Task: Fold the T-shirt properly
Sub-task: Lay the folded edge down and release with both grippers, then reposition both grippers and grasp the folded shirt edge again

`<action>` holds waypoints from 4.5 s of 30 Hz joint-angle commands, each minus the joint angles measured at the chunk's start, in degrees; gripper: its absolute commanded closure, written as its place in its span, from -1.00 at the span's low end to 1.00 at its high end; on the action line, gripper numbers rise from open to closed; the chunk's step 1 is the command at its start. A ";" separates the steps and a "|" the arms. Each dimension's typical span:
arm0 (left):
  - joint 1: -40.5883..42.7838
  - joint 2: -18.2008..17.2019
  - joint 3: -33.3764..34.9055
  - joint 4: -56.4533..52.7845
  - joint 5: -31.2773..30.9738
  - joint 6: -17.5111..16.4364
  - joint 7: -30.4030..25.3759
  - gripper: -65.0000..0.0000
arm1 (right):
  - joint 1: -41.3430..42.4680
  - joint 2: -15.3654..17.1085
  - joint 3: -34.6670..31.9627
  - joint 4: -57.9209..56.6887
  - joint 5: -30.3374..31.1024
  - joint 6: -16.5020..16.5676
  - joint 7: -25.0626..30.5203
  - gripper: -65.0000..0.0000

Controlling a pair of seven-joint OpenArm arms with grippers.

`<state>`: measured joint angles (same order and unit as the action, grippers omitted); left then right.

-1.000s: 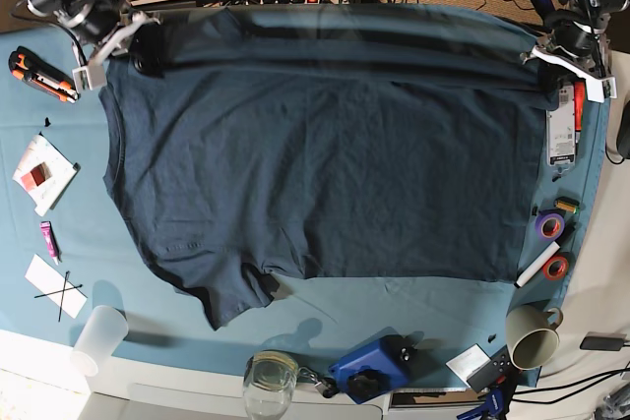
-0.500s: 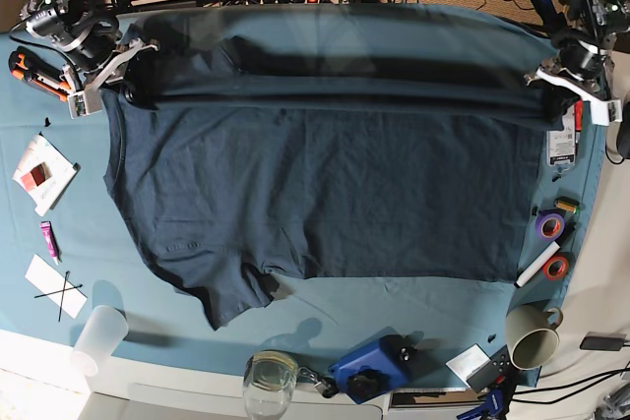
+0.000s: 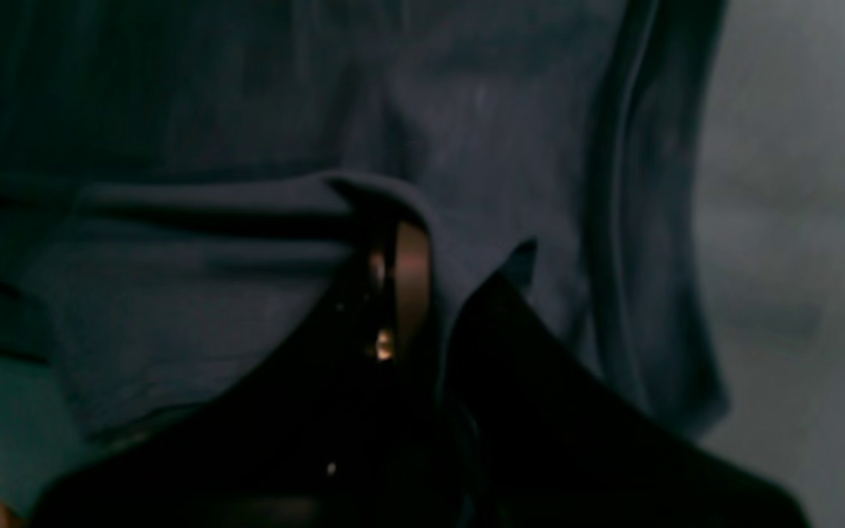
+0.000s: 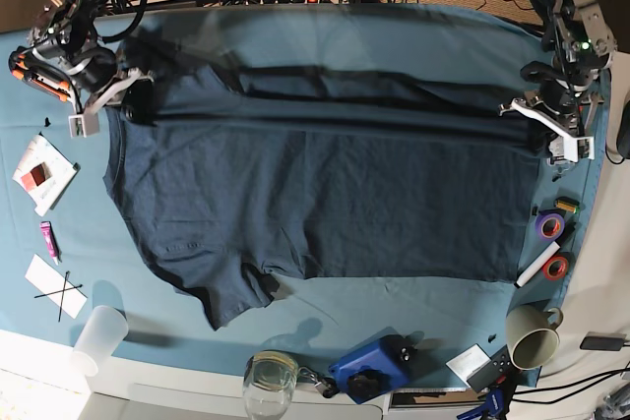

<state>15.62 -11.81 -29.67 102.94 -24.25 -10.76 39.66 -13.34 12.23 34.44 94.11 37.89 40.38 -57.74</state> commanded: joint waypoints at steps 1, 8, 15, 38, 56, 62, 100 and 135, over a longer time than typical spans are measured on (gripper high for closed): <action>-1.31 -0.90 -0.17 -0.39 0.50 0.55 -2.05 1.00 | 1.36 1.16 0.46 0.42 -0.20 -0.38 1.77 1.00; -6.40 -0.92 -0.09 -5.46 2.23 0.50 -2.05 1.00 | 6.29 5.44 -2.82 -6.73 -0.42 -0.38 2.21 1.00; -9.51 -0.87 -0.07 -8.09 2.21 0.46 -2.25 1.00 | 10.93 6.67 -4.39 -10.54 -1.68 -0.38 3.37 1.00; -16.72 -0.90 -0.09 -16.59 2.19 0.44 0.20 1.00 | 14.95 6.67 -4.39 -16.24 -3.45 -0.38 6.97 1.00; -16.59 -0.92 -0.13 -12.68 2.14 0.44 3.37 1.00 | 14.95 6.67 -4.33 -16.11 -1.62 -0.38 6.97 1.00; -16.76 -1.16 -0.11 -12.68 1.62 0.39 2.32 1.00 | 15.13 6.67 -4.33 -16.11 -1.31 -0.38 8.87 1.00; -20.55 -7.28 2.12 -14.93 2.38 0.28 1.57 -0.13 | 15.61 7.61 -1.88 -9.66 0.48 -0.38 5.51 0.27; -8.48 1.57 -3.50 -1.68 0.70 4.04 18.36 -0.13 | 15.19 7.63 9.14 -5.92 0.85 -0.38 -3.26 0.27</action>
<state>7.68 -9.37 -32.80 100.18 -23.31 -6.98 58.72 1.10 18.68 43.29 87.13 37.54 39.92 -62.15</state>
